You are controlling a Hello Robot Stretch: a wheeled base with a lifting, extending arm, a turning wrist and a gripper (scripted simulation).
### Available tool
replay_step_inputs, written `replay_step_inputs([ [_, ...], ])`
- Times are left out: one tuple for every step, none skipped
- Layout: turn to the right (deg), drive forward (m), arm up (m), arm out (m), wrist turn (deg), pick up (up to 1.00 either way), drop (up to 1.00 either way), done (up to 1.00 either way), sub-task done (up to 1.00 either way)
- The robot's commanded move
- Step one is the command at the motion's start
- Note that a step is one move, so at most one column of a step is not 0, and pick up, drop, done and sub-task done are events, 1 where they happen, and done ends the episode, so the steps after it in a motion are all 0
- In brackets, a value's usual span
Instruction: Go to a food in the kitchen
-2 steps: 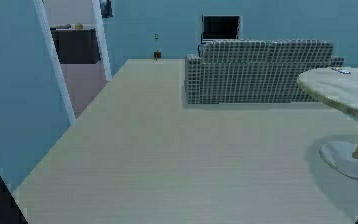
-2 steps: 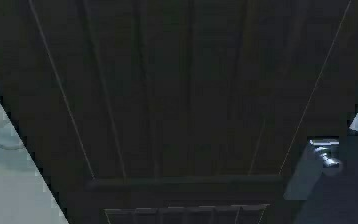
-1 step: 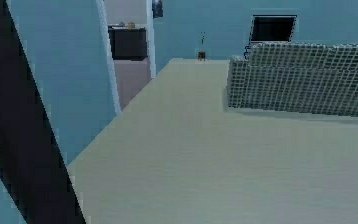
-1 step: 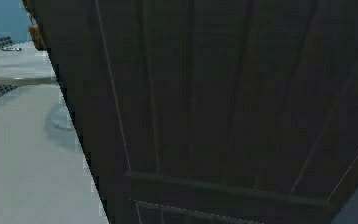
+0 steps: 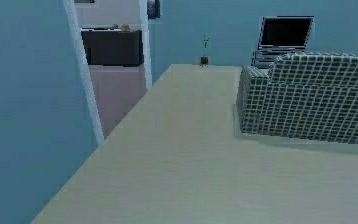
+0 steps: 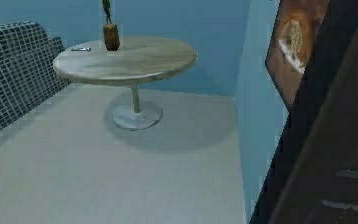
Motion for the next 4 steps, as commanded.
replay_step_inputs([
  [0.0, 1.0, 0.0, 0.0, 0.0, 0.0, 0.0, 0.0, 0.0],
  [-3.0, 0.0, 0.0, 0.0, 0.0, 0.0, 0.0, 0.0, 0.0],
  [0.0, 1.0, 0.0, 0.0, 0.0, 0.0, 0.0, 0.0, 0.0],
  [-30.0, 0.0, 0.0, 0.0, 0.0, 0.0, 0.0, 0.0, 0.0],
])
